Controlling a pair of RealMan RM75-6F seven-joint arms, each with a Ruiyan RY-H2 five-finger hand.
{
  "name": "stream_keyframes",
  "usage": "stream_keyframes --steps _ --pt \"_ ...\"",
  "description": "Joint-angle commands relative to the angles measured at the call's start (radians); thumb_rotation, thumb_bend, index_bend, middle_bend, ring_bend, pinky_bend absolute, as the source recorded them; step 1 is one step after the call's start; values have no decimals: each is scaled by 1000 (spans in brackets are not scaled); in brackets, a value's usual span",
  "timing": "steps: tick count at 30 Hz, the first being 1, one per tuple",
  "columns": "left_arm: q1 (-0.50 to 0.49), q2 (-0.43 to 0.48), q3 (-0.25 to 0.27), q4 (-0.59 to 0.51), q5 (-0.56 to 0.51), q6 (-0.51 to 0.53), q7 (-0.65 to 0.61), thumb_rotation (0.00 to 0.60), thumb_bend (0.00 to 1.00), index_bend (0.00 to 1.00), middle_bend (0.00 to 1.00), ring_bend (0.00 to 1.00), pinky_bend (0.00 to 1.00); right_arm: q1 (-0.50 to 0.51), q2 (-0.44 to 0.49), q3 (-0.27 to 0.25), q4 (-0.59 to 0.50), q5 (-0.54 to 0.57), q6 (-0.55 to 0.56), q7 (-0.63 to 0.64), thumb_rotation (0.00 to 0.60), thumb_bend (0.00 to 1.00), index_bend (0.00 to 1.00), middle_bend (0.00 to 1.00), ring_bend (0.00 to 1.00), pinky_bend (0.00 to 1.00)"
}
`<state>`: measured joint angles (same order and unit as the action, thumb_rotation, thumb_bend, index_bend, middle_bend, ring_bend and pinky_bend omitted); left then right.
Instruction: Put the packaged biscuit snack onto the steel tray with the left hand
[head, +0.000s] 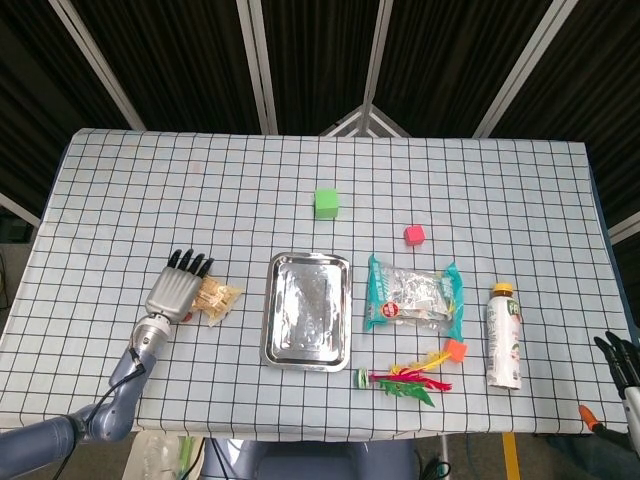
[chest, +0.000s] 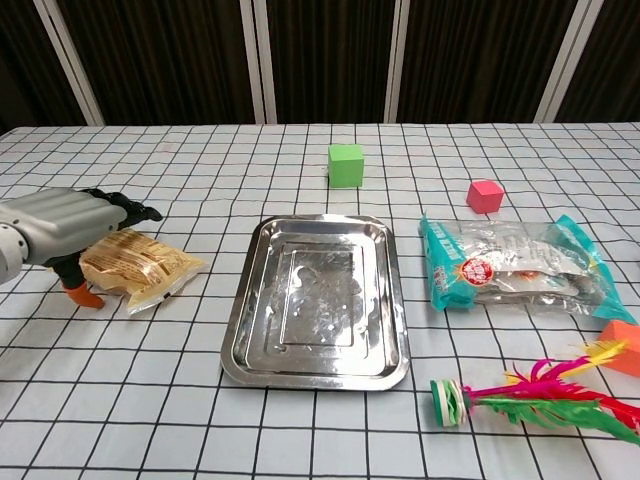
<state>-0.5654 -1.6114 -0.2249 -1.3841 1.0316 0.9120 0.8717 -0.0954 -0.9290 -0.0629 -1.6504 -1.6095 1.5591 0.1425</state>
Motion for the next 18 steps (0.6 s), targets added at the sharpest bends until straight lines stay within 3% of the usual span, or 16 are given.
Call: stream_keyframes --steps 1,5,18 --pt "-29 -30 3 38 -19 1 3 600 319 78 200 165 139 5 0 3 0 7 -9 -1 600 306 0 0 0 0" --pt "-40 -24 10 24 8 16 -47 600 352 133 307 268 181 10 -4 5 -6 9 -18 -16 600 306 0 0 0 0" --pt "-18 165 52 -221 -22 47 -119 600 321 134 300 269 184 21 -14 9 -16 22 -42 -45 600 306 0 0 0 0"
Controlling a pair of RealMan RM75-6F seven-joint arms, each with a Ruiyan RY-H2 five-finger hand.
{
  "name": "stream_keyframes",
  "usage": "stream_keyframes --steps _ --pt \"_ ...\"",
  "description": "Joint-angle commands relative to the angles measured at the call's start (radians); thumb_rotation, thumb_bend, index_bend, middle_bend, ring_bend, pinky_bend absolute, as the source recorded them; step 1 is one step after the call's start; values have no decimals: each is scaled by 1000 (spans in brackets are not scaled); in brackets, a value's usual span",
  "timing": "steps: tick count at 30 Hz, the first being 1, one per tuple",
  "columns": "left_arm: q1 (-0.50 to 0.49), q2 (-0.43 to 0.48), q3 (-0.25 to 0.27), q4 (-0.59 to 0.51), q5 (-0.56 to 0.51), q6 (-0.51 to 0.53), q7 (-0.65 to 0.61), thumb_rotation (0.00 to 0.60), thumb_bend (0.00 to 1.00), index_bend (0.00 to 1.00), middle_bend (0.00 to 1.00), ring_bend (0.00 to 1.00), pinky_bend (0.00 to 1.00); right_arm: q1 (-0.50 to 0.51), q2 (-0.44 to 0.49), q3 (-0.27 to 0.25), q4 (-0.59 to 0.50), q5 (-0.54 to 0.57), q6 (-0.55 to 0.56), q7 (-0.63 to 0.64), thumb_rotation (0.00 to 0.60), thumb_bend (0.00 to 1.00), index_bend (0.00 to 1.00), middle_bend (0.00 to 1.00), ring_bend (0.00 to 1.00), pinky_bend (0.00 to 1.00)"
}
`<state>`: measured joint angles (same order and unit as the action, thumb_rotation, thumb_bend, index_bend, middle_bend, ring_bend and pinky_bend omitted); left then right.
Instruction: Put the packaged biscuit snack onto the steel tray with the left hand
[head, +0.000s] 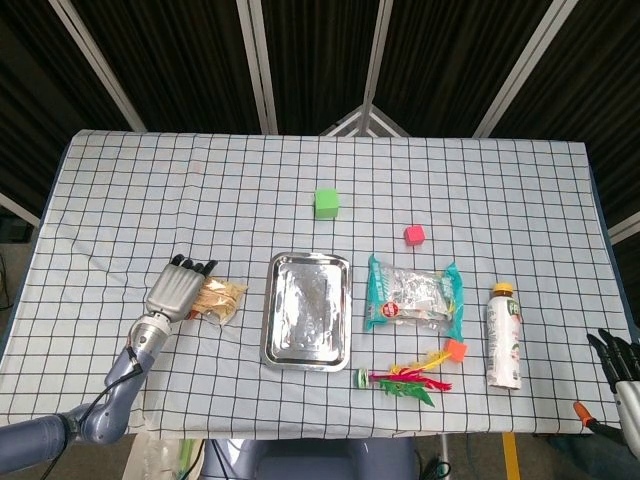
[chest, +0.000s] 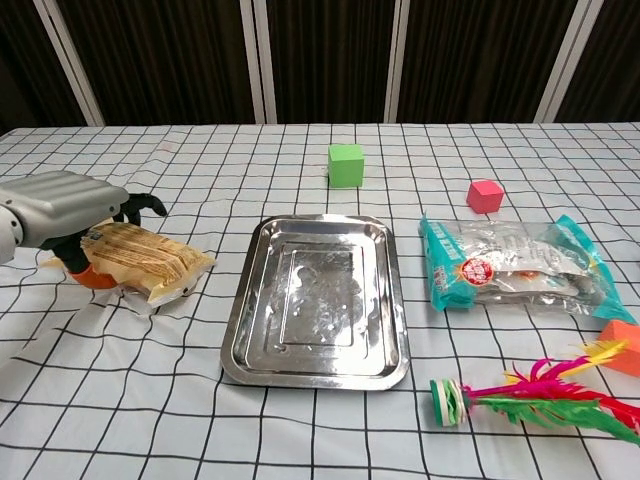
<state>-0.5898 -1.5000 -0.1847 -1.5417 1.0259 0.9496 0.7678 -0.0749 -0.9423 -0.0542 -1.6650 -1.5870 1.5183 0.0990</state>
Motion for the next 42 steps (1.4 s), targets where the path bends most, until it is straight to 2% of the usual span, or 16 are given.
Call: stream_keyframes --steps 1,7,9,14,20,27,31,34,37,39,42 --pt "6 67 13 -82 -15 14 -19 600 321 134 300 269 184 2 -1 0 -3 -1 -2 -3 600 306 0 0 0 0" --pt "3 153 2 -217 2 18 -91 600 321 135 306 269 184 8 0 2 -5 6 -13 1 600 306 0 0 0 0" --pt "-20 160 -13 -252 38 27 -96 600 321 139 307 269 184 10 3 3 -5 5 -15 10 600 306 0 0 0 0" --pt "-122 6 -56 -169 31 62 -15 600 321 158 311 269 204 15 12 4 -1 2 -17 43 600 306 0 0 0 0" --pt "-201 -127 -101 -91 46 115 14 600 319 170 323 269 228 28 18 10 11 23 -44 76 600 306 0 0 0 0" --pt "-305 -258 -134 19 26 79 10 600 316 175 327 272 240 40 27 18 25 46 -67 117 600 306 0 0 0 0" --pt "-341 -308 -125 71 13 63 21 600 309 174 325 274 239 42 32 21 33 55 -70 141 600 306 0 0 0 0" --pt "-357 -339 -100 112 -24 48 53 600 274 119 287 262 219 41 35 22 38 56 -69 153 600 305 0 0 0 0" --pt "-358 -348 -53 138 -83 13 97 600 199 15 172 184 152 40 36 20 40 52 -67 156 600 306 0 0 0 0" --pt "-355 -339 -34 130 -129 1 123 600 143 0 99 112 119 39 35 18 39 46 -64 152 600 307 0 0 0 0" --pt "-347 -299 -24 68 -188 7 149 600 115 0 43 34 94 37 33 14 35 41 -61 141 600 306 0 0 0 0"
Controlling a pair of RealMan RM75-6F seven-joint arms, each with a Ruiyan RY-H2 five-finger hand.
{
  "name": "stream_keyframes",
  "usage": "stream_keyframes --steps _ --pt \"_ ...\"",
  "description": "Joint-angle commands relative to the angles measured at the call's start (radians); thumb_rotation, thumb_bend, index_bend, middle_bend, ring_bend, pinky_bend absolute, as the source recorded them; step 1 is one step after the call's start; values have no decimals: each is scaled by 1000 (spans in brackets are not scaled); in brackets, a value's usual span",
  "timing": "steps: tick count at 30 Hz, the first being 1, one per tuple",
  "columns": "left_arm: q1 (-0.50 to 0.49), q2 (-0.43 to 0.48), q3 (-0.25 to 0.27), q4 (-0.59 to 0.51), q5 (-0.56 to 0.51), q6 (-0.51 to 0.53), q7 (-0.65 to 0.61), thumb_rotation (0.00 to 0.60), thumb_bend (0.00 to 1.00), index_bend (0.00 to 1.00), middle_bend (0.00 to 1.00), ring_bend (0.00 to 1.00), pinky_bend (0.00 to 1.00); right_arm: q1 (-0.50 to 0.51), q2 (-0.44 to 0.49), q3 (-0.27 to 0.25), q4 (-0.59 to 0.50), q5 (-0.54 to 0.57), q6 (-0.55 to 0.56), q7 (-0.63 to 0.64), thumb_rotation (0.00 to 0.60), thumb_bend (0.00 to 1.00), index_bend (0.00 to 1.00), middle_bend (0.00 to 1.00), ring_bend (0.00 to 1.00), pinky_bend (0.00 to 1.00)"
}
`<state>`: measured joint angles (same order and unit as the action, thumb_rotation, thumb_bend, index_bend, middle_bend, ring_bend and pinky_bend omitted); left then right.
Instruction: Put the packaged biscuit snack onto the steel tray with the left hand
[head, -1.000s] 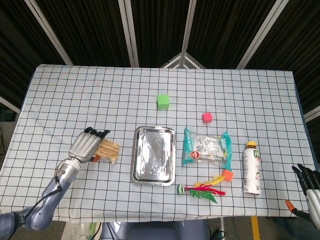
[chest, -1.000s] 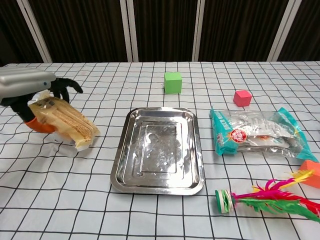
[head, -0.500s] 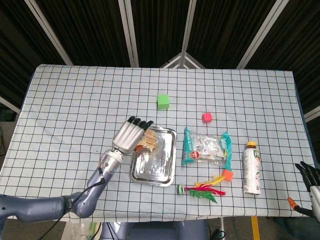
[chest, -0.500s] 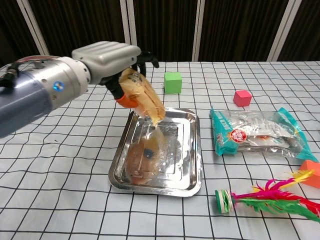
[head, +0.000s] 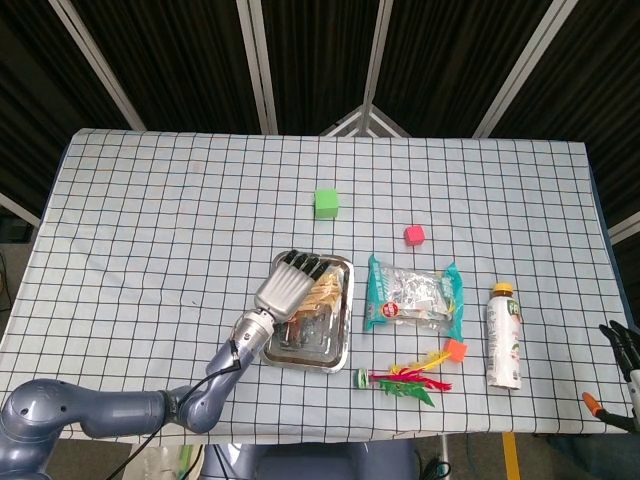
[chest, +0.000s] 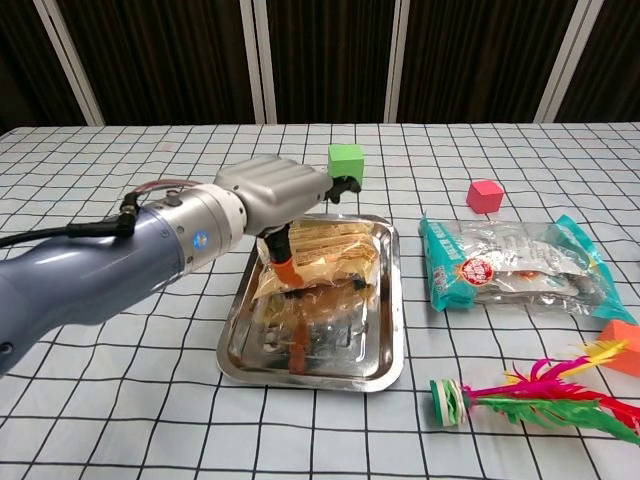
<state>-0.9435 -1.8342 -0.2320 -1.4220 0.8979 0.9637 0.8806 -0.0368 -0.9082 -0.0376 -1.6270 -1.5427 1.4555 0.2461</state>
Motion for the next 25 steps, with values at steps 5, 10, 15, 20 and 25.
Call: stream_keyframes --steps 5,10,15,20,25 --pt "44 175 51 -260 -75 32 35 600 103 0 20 4 77 -3 -6 -7 -11 -14 6 -31 600 306 0 0 0 0" --pt "157 383 139 -543 68 135 -42 600 98 0 4 1 77 -10 -11 -17 -23 -41 24 -62 600 307 0 0 0 0" --pt "384 567 385 -663 360 346 -132 600 96 0 0 0 62 -18 -19 -36 -33 -85 40 -109 600 306 0 0 0 0" --pt "669 561 552 -411 540 652 -235 600 97 0 0 0 2 -39 -33 -59 -45 -129 70 -171 600 306 0 0 0 0" --pt "747 551 545 -279 573 704 -365 600 113 0 0 0 3 -63 -46 -77 -61 -187 121 -220 600 306 0 0 0 0"
